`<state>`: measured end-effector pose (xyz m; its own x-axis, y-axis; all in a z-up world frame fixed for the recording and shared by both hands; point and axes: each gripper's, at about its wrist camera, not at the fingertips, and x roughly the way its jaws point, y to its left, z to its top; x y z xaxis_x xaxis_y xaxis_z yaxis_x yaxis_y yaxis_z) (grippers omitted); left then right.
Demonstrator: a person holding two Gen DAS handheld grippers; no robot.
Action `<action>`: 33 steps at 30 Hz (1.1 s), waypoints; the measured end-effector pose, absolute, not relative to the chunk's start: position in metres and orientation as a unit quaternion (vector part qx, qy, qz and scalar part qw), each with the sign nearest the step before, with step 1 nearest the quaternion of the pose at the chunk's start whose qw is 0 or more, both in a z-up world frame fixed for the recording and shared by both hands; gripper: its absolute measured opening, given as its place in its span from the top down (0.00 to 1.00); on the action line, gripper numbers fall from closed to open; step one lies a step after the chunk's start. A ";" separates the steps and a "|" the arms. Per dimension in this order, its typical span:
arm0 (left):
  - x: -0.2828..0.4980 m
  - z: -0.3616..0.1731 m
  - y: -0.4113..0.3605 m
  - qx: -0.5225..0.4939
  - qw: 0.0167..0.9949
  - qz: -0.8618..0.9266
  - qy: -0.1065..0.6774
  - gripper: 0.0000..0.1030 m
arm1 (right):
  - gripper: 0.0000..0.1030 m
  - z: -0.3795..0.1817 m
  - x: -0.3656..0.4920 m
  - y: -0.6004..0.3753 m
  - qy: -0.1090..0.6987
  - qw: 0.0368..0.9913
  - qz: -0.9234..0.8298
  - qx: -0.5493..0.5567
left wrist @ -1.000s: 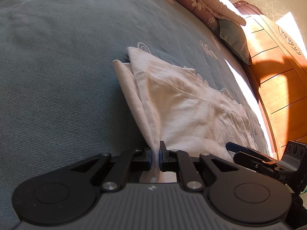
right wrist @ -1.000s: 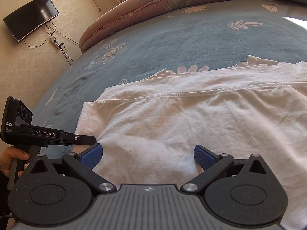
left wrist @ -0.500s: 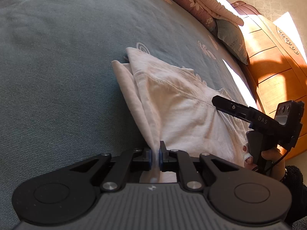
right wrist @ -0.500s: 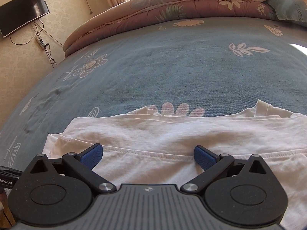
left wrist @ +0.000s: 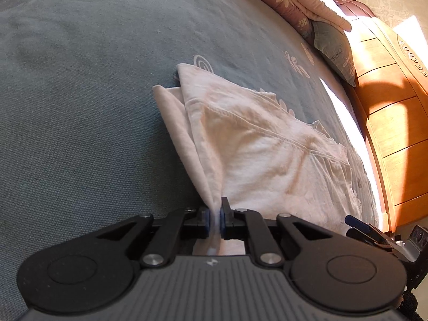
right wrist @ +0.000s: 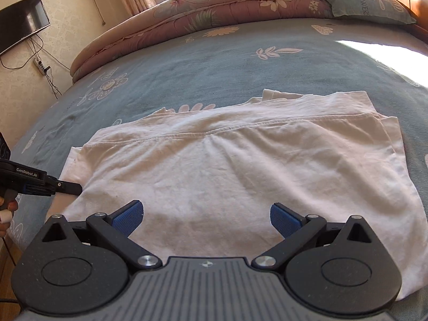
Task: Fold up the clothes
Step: 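Lift the gripped corner with the left gripper and fold it over the shirt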
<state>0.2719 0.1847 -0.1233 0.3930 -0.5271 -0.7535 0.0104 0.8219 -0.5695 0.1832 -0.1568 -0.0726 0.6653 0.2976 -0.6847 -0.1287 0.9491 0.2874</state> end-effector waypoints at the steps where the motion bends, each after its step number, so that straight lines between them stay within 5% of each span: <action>1: 0.273 -0.121 0.184 -0.249 0.795 -0.168 0.527 0.94 | 0.00 -0.070 0.177 -0.161 0.387 0.908 0.118 0.107; 33: 0.284 0.016 0.024 -0.257 0.795 -0.311 0.453 0.94 | 0.00 -0.044 0.094 -0.257 0.279 0.944 0.070 0.164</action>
